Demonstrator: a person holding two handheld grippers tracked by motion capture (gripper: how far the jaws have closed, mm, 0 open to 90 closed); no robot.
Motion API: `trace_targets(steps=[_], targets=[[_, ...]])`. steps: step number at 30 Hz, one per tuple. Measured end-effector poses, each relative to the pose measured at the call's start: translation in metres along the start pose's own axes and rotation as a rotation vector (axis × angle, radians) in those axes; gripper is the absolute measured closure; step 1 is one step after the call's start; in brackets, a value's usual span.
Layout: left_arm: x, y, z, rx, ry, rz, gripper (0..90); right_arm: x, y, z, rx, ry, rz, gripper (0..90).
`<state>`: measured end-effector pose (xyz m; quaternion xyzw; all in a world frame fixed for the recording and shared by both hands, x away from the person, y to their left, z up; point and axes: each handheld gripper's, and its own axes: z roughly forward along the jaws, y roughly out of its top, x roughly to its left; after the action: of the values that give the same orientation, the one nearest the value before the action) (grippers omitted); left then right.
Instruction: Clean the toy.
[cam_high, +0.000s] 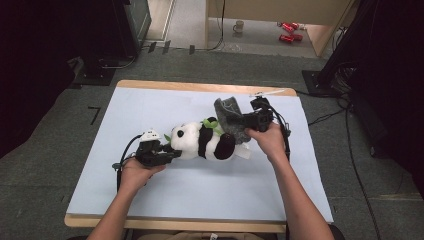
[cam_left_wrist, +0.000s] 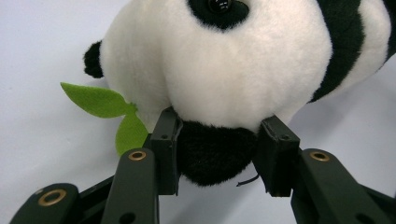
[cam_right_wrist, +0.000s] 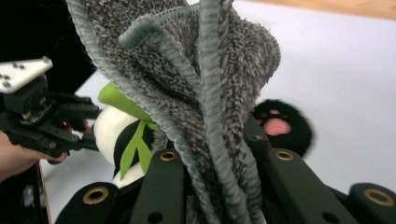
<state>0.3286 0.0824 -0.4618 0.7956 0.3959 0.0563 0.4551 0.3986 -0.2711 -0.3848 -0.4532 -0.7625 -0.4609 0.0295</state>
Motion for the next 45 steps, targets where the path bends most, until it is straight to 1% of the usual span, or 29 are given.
trace_targets(steps=[3,5,7,9,11,13,17,22,26,29,32,35,38,40,41,42,45], targets=[[-0.002,-0.002,0.0,0.003,0.014,0.007,57.0,0.006,0.0,0.015,0.044,0.003,-0.037,76.5],[-0.003,-0.003,0.0,0.008,0.019,0.009,56.9,0.008,-0.001,0.022,0.071,0.001,-0.048,76.5],[-0.003,-0.003,0.0,0.013,0.023,0.005,56.9,0.007,-0.003,0.027,0.087,0.004,-0.041,76.5],[-0.004,-0.003,0.0,0.012,0.022,-0.008,56.7,0.004,-0.006,0.028,0.081,0.011,-0.025,76.5],[-0.003,-0.002,0.001,0.019,0.018,-0.027,56.2,0.001,-0.008,0.028,0.087,0.011,-0.017,76.5],[-0.003,-0.001,0.002,0.024,0.02,-0.028,56.1,-0.001,-0.01,0.028,0.082,0.011,-0.017,76.5],[0.0,0.001,0.004,0.029,0.003,-0.04,56.4,-0.004,-0.016,0.025,0.09,-0.01,-0.011,76.6],[0.001,0.005,0.005,0.045,0.0,-0.045,56.9,-0.009,-0.024,0.02,0.086,-0.037,-0.015,76.8],[0.004,0.007,0.006,0.054,-0.006,-0.068,57.0,-0.012,-0.032,0.015,0.08,-0.041,-0.001,76.9],[0.007,0.008,0.007,0.063,-0.022,-0.098,57.0,-0.014,-0.036,0.012,0.075,-0.044,0.004,77.0],[0.008,0.01,0.008,0.066,-0.023,-0.104,57.1,-0.015,-0.041,0.008,0.072,-0.047,0.011,77.0],[0.01,0.011,0.008,0.069,-0.032,-0.114,57.1,-0.017,-0.045,0.005,0.076,-0.056,0.014,77.0],[0.011,0.013,0.009,0.068,-0.041,-0.125,57.1,-0.02,-0.051,0.0,0.083,-0.065,0.028,77.0],[0.014,0.014,0.009,0.063,-0.055,-0.137,57.2,-0.024,-0.056,-0.002,0.089,-0.075,0.041,77.0],[0.015,0.015,0.01,0.056,-0.063,-0.151,57.2,-0.025,-0.057,-0.003,0.092,-0.081,0.046,77.0],[0.016,0.016,0.01,0.059,-0.068,-0.152,57.2,-0.026,-0.06,-0.004,0.098,-0.089,0.059,77.0],[0.018,0.019,0.01,0.064,-0.073,-0.154,57.3,-0.031,-0.065,-0.006,0.104,-0.095,0.078,77.1]])
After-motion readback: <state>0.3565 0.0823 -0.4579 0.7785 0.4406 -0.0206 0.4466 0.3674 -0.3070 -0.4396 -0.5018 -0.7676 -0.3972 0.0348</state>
